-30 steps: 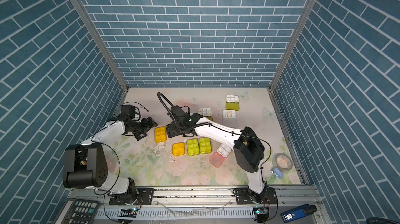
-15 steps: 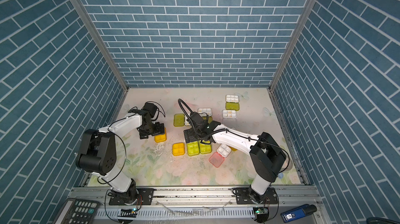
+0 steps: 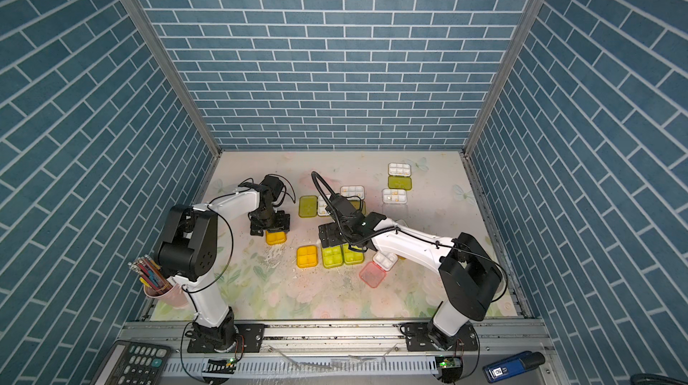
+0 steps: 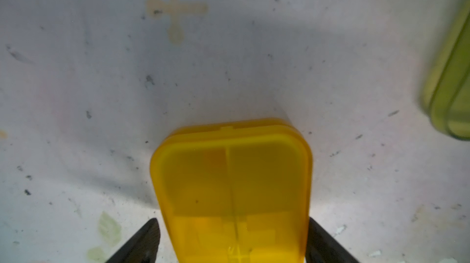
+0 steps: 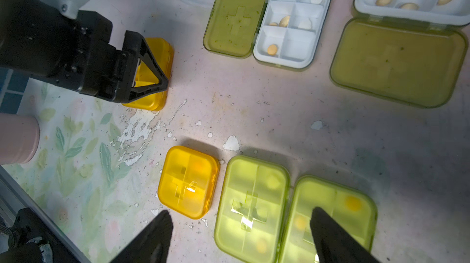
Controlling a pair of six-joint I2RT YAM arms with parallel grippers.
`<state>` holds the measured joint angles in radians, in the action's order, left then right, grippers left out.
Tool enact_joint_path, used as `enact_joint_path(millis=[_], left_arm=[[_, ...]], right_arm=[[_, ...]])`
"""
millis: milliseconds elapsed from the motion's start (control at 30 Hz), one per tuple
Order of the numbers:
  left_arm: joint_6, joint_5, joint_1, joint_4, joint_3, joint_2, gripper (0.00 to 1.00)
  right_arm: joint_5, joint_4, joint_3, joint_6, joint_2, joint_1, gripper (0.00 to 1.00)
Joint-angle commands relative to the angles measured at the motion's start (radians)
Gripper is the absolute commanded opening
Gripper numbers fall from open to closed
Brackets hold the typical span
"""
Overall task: Close pillboxes
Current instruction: Move the pillbox to the center of the board.
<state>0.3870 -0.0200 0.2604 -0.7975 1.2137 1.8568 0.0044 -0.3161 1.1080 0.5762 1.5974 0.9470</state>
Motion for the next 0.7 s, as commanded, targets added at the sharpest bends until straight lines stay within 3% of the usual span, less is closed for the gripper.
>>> enact_joint_path(millis=[0,133,400,667], left_arm=[[-0.016,0.030,0.000,-0.043,0.017,0.008,0.85],[-0.023,0.033,0.006,-0.043,0.009,0.001,0.75],[0.005,0.093,0.076,-0.079,-0.033,-0.055,0.75],[0.143,0.022,0.153,0.020,-0.285,-0.264,0.76]], right_arm=[[0.004,0.012,-0.010,0.008,-0.040,-0.001,0.85],[0.003,0.009,-0.008,0.010,-0.043,-0.001,0.81],[0.007,0.005,-0.013,0.011,-0.064,-0.001,0.80],[0.014,0.005,-0.023,0.010,-0.078,-0.001,0.80]])
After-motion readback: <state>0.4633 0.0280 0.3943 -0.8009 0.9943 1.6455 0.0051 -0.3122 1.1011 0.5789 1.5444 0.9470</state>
